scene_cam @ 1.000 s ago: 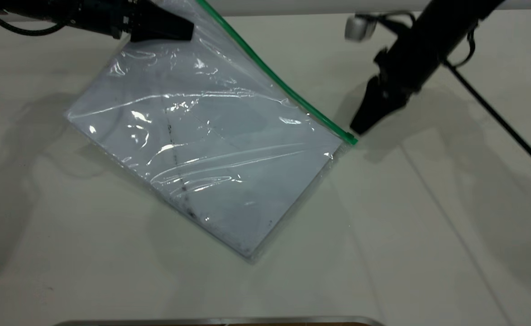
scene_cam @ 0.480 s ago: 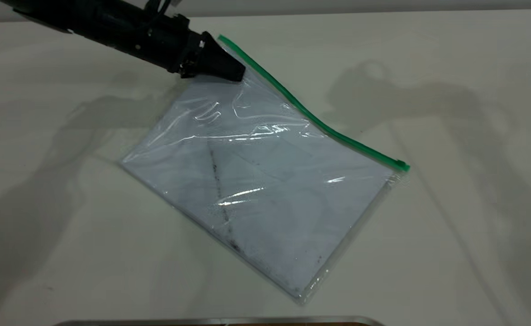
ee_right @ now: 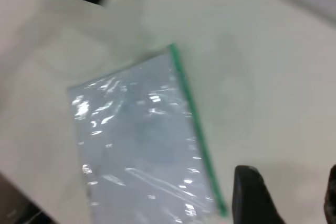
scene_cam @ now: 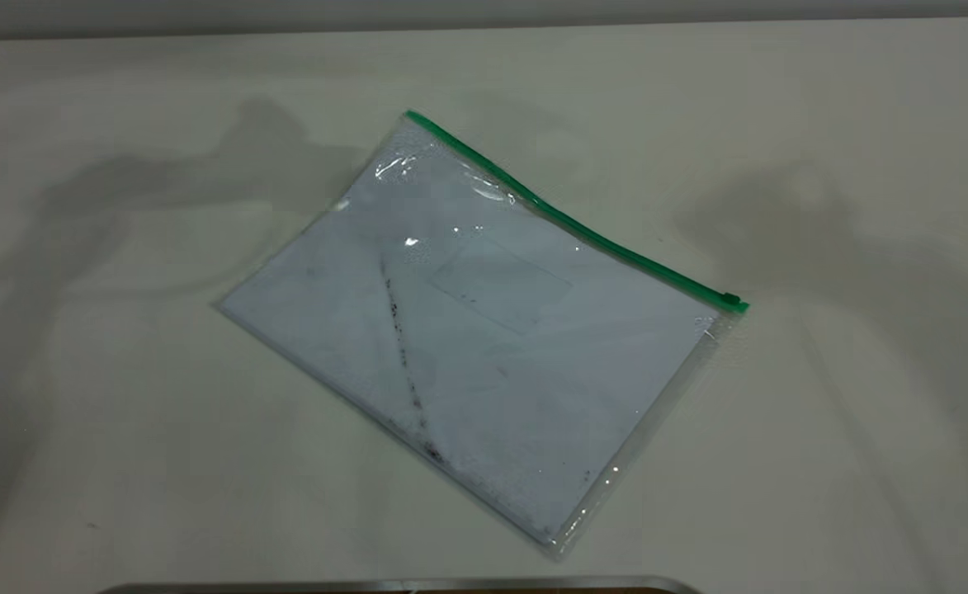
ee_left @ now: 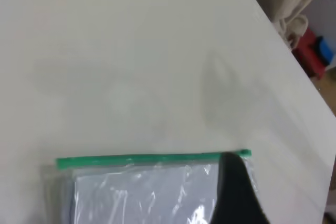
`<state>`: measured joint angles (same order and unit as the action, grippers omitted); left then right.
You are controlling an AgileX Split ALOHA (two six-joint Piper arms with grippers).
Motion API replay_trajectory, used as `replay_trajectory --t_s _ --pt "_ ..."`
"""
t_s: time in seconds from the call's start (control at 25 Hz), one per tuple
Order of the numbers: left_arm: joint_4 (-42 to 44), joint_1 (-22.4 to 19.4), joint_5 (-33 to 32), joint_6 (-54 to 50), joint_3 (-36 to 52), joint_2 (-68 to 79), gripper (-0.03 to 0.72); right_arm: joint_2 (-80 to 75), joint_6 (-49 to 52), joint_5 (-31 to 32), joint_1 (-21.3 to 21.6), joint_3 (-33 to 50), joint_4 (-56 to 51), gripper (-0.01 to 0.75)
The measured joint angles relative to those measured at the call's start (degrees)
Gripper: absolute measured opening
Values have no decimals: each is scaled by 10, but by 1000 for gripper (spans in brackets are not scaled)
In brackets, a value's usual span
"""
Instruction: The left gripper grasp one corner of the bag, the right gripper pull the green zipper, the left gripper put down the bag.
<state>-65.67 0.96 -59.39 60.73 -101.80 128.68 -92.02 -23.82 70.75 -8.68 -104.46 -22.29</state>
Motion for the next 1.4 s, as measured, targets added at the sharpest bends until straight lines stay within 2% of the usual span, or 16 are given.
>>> replay_trajectory --t_s 0.2,0.36,0.6,0.8,0.92,1.08,1.16,1.4 --pt "122 -3 -19 -91 0 -160 523 161 32 0 0 86 81 377" --pt "213 -3 -33 -167 0 -261 523 282 46 0 0 188 138 377" --pt "296 -3 -75 -294 0 -362 523 432 84 0 0 388 168 377" --pt "349 -3 -75 -359 6 -400 523 521 140 -2 0 563 170 377" --pt "384 -3 -75 -405 35 -419 520 561 160 -32 0 664 171 377" --pt "413 -3 -75 -435 131 -467 508 592 171 -57 0 761 191 377" --pt "424 -3 -75 -437 192 -496 504 600 183 -69 0 769 201 377" --pt "499 -3 -75 -465 474 -587 499 602 209 -75 0 769 223 377"
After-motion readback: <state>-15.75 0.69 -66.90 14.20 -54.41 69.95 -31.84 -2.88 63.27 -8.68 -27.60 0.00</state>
